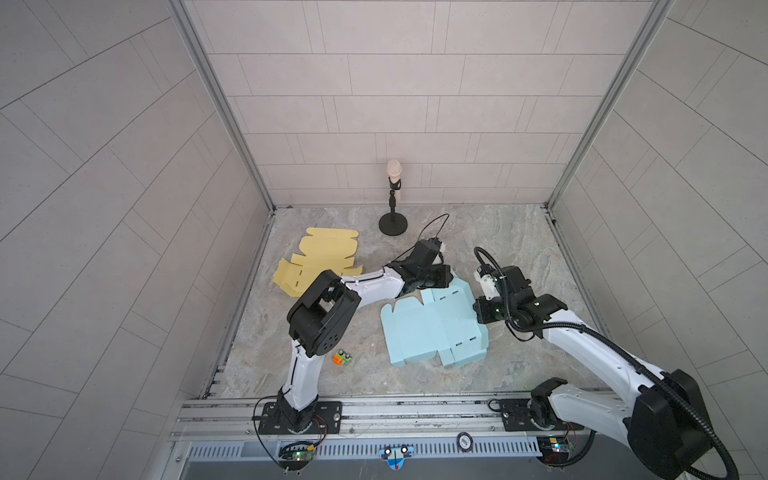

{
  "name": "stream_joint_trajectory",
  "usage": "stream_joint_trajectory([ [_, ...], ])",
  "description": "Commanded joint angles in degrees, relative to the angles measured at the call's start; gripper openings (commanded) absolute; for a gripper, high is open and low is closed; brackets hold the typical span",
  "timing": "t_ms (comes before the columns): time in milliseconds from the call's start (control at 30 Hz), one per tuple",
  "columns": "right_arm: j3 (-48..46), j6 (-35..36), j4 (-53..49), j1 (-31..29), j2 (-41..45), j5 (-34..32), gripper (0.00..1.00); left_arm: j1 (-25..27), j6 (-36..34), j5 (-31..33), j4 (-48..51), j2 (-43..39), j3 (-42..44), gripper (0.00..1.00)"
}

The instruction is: Fold the paper box

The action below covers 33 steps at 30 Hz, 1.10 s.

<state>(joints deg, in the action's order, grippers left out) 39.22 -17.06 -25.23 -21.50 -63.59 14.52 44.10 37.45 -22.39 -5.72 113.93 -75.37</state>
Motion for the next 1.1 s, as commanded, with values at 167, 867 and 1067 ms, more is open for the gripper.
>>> stream_joint_trajectory([
  [167, -0.11, 1.0, 0.8, -0.4, 0.84, -0.16, 0.0, 3.83, -1.24, -1.25, -1.44, -4.23, 2.42, 0.06],
  [867, -0.05, 1.7, 0.29, -2.47, -0.17, -3.11, 0.0, -7.28, -5.75, 2.97, -0.18, -14.02, 18.24, 0.02],
  [1067, 0.24, 1.55, 0.23, -3.2, -0.57, -3.93, 0.0, -9.17, -7.75, 6.3, 2.2, -12.96, 18.63, 0.0],
])
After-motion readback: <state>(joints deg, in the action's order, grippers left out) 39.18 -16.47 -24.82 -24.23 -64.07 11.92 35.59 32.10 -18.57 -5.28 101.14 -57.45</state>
